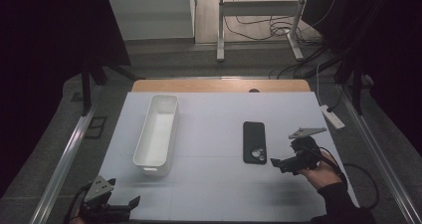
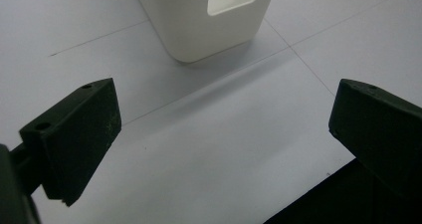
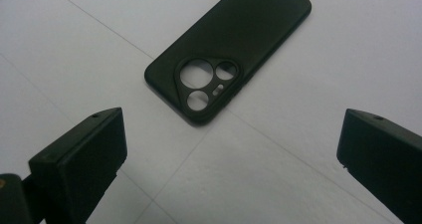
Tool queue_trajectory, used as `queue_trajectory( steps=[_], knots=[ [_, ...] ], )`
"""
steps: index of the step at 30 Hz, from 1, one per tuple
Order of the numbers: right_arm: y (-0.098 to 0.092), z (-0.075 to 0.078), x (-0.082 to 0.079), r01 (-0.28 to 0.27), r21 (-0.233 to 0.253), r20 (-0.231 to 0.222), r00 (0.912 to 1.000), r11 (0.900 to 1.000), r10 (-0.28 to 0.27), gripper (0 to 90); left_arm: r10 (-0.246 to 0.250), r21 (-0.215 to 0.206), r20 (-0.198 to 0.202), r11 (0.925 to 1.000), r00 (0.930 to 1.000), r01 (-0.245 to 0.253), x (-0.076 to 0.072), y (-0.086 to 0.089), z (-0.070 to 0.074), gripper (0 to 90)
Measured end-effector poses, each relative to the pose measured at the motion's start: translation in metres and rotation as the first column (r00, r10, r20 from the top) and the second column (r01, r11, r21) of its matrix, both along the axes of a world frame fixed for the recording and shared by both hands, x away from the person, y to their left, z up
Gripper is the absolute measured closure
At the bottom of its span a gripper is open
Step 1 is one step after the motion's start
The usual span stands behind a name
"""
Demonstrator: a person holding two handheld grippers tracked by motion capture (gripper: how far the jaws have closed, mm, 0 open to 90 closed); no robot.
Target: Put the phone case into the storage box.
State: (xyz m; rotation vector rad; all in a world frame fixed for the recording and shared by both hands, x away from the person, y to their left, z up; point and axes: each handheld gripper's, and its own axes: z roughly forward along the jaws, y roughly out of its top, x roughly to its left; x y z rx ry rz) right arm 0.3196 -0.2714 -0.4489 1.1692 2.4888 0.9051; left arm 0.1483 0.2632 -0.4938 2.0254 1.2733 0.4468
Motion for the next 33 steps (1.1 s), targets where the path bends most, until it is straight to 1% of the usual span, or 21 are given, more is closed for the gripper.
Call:
queue_trajectory(
  steps=[5,14,15,20,25,30,33],
  knots=[
    [0.006,-0.001,0.007,-0.004,-0.006,-0.008,1.0000,1.000,0.004,0.0,-0.004,0.000,-0.001,1.0000,1.0000,0.004,0.000,0.000,0.000,0.9],
    [0.010,-0.004,0.019,-0.010,-0.018,-0.016,0.9998,1.000,0.009,0.1,-0.002,0.001,-0.001,1.0000,1.0000,0.002,0.000,0.000,0.000,0.7],
    [0.012,-0.005,0.022,-0.010,-0.021,-0.020,0.9998,1.000,0.010,0.3,-0.001,0.001,-0.002,1.0000,1.0000,0.001,0.000,0.000,0.000,0.6],
    [0.016,-0.007,0.030,-0.007,-0.022,-0.034,0.9994,1.000,0.006,0.8,0.001,0.000,-0.001,1.0000,1.0000,-0.001,0.000,0.000,0.000,0.6],
    [0.021,-0.006,0.038,-0.001,-0.028,-0.032,0.9995,1.000,0.000,0.1,0.002,-0.005,-0.002,1.0000,1.0000,-0.002,0.000,0.001,0.000,0.6],
    [0.028,-0.006,0.045,-0.010,-0.043,-0.024,0.9997,0.999,0.009,0.0,0.002,-0.005,-0.002,1.0000,1.0000,-0.002,0.000,0.001,0.000,0.3],
    [0.032,-0.008,0.050,-0.012,-0.061,-0.032,0.9994,0.998,0.010,0.0,0.005,-0.006,-0.002,1.0000,1.0000,-0.005,0.000,0.001,0.000,0.0]
  ],
)
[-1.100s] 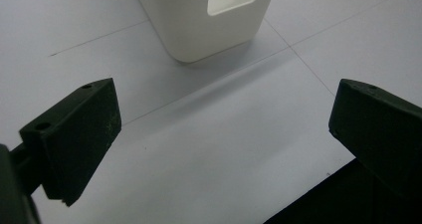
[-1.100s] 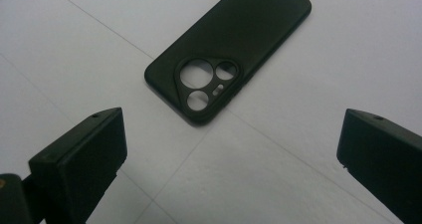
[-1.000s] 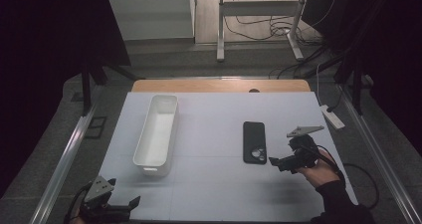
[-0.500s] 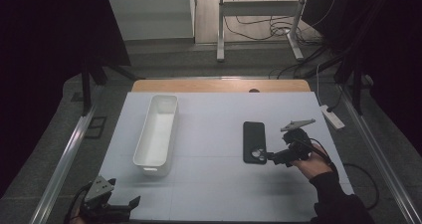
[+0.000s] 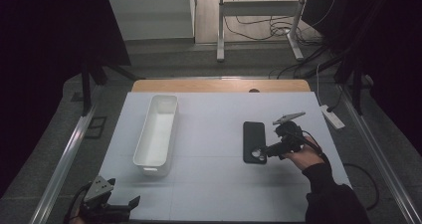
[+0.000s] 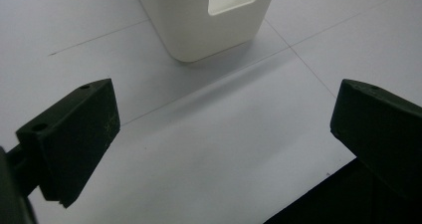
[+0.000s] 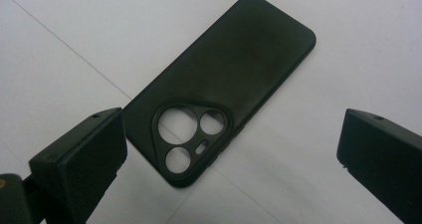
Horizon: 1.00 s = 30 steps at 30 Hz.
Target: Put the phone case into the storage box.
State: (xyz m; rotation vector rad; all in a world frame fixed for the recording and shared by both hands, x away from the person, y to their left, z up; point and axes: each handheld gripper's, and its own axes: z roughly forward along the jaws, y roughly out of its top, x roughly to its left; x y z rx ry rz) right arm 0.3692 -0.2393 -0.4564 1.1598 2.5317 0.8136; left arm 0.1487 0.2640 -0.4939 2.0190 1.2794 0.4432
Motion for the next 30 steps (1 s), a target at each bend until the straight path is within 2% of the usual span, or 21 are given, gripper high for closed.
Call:
queue_trajectory(
  steps=[9,12,18,22,26,30],
  knots=[
    [0.006,-0.002,0.013,0.011,-0.010,-0.009,0.9999,1.000,-0.011,0.0,0.000,0.001,-0.001,1.0000,1.0000,0.000,0.000,0.000,0.000,0.0],
    [0.008,-0.001,0.017,0.009,0.003,-0.014,0.9999,1.000,-0.008,0.0,-0.002,0.002,-0.001,1.0000,1.0000,0.002,0.000,0.000,0.000,0.0],
    [0.013,-0.002,0.026,0.007,-0.008,-0.024,0.9997,1.000,-0.007,0.0,-0.002,0.002,0.000,1.0000,1.0000,0.002,0.000,0.000,0.000,0.0],
    [0.018,-0.002,0.032,0.000,-0.027,-0.017,0.9999,1.000,0.000,0.0,-0.003,0.007,0.000,1.0000,1.0000,0.003,0.000,-0.001,0.000,0.0],
    [0.022,-0.003,0.036,-0.010,-0.019,-0.012,0.9999,1.000,0.009,0.0,-0.005,0.008,-0.001,1.0000,1.0000,0.005,0.000,-0.001,0.000,0.0],
    [0.026,-0.004,0.040,-0.014,-0.040,-0.012,0.9998,0.999,0.014,0.0,-0.005,0.007,-0.001,1.0000,1.0000,0.005,0.000,-0.001,0.000,0.0]
  ],
)
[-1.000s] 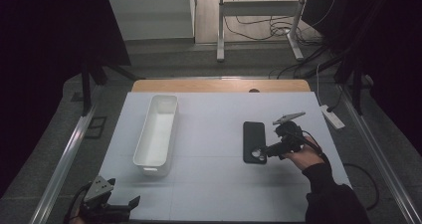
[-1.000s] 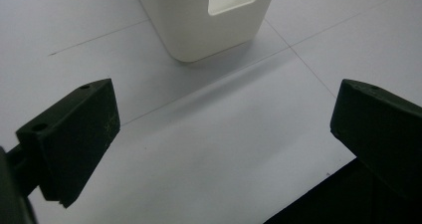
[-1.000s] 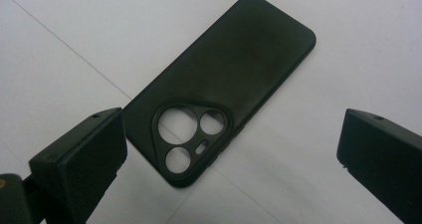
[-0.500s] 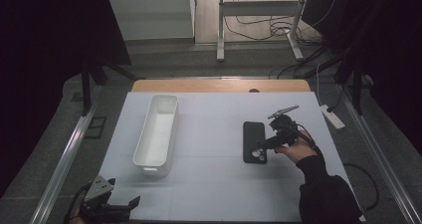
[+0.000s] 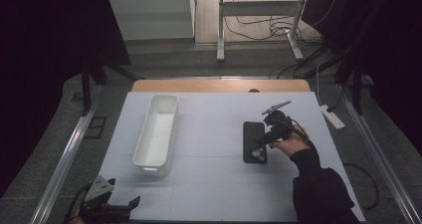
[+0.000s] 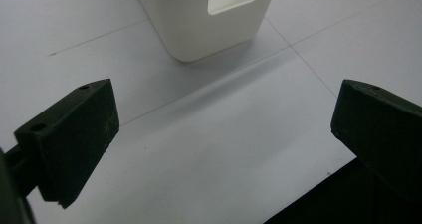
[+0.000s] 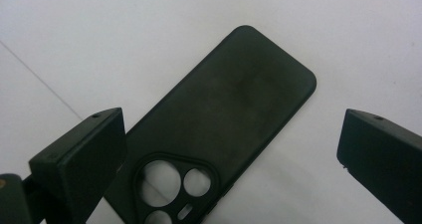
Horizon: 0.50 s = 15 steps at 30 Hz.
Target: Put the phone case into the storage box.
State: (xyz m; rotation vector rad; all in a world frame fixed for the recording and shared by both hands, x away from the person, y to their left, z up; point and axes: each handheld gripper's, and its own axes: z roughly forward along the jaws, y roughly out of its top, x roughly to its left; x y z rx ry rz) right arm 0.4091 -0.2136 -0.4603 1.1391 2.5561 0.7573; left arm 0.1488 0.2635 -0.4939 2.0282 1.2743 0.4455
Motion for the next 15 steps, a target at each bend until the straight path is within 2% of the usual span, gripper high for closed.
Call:
queue_trajectory(
  steps=[9,15],
  knots=[
    [0.011,0.001,0.015,0.009,-0.014,0.011,0.9999,1.000,-0.009,0.0,-0.002,0.003,0.000,1.0000,1.0000,0.002,0.000,-0.001,0.000,0.0],
    [0.020,-0.004,0.021,-0.007,-0.017,-0.006,1.0000,1.000,0.007,0.0,-0.008,0.010,-0.001,0.9999,1.0000,0.008,0.000,-0.001,0.000,0.0]
  ],
)
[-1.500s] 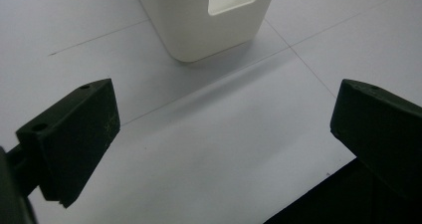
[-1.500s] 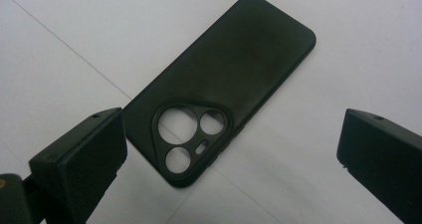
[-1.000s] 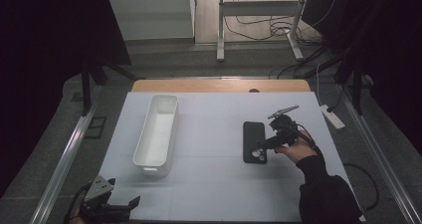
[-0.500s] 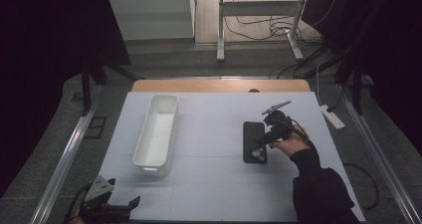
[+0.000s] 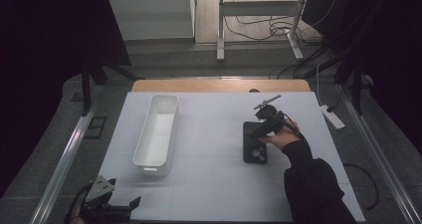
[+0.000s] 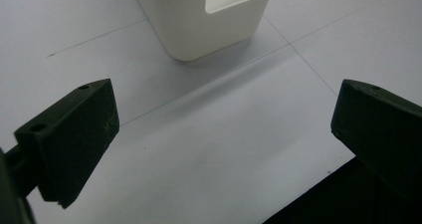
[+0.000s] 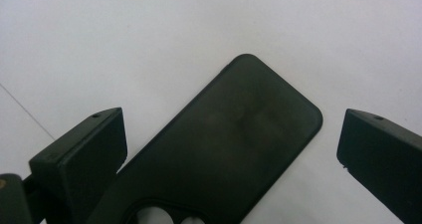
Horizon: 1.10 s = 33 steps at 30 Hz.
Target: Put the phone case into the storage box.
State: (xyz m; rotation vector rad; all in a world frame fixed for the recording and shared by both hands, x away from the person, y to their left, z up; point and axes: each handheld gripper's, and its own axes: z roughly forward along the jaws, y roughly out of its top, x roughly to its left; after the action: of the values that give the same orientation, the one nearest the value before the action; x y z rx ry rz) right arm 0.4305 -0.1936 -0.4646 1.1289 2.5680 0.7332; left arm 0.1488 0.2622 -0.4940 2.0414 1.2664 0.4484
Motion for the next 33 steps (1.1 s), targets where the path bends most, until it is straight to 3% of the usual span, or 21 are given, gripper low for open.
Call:
queue_trajectory(
  steps=[4,8,10,11,12,14,19,21,24,27,33],
  knots=[
    [0.002,-0.001,0.003,-0.001,-0.001,-0.002,1.0000,1.000,0.001,1.3,0.000,0.000,0.000,1.0000,1.0000,0.000,0.000,0.000,0.000,0.0],
    [0.002,-0.001,0.007,0.010,0.004,0.002,0.9999,1.000,-0.010,10.4,-0.001,0.001,0.000,1.0000,1.0000,0.001,0.000,0.000,0.000,0.0],
    [0.001,-0.001,0.008,0.014,0.002,0.008,0.9999,1.000,-0.014,21.0,-0.001,0.002,0.000,1.0000,1.0000,0.001,0.000,0.000,0.000,0.0],
    [0.000,0.000,0.009,0.014,0.004,0.006,0.9999,1.000,-0.014,30.7,-0.001,0.003,0.000,1.0000,1.0000,0.001,0.000,-0.001,0.000,0.0],
    [0.000,0.000,0.009,0.014,0.004,0.006,0.9999,1.000,-0.014,30.7,-0.001,0.003,0.000,1.0000,1.0000,0.001,0.000,-0.001,0.000,0.0],
    [0.000,0.001,0.010,0.002,0.008,0.003,1.0000,1.000,-0.002,43.0,-0.001,0.003,0.000,1.0000,1.0000,0.001,0.000,-0.001,0.000,0.0],
    [0.002,-0.001,0.011,-0.022,-0.041,0.004,0.9998,0.999,0.022,66.8,-0.002,0.005,0.001,1.0000,1.0000,0.002,0.000,-0.001,0.000,0.0],
    [0.002,-0.002,0.012,-0.024,-0.047,0.005,0.9997,0.999,0.025,70.3,-0.002,0.006,0.001,1.0000,1.0000,0.002,0.000,-0.001,0.000,0.0],
    [0.001,-0.002,0.013,-0.049,-0.049,0.006,0.9988,0.998,0.049,89.7,-0.004,0.010,0.000,0.9999,1.0000,0.004,0.000,-0.001,0.000,0.0],
    [0.003,-0.003,0.015,-0.064,-0.040,-0.018,0.9978,0.997,0.064,89.9,-0.005,0.012,0.000,0.9999,1.0000,0.005,0.000,-0.002,0.000,0.0],
    [0.008,-0.008,0.016,-0.080,-0.037,-0.017,0.9967,0.996,0.079,89.8,-0.006,0.016,-0.002,0.9998,1.0000,0.006,0.000,-0.002,0.000,0.0]
  ],
)
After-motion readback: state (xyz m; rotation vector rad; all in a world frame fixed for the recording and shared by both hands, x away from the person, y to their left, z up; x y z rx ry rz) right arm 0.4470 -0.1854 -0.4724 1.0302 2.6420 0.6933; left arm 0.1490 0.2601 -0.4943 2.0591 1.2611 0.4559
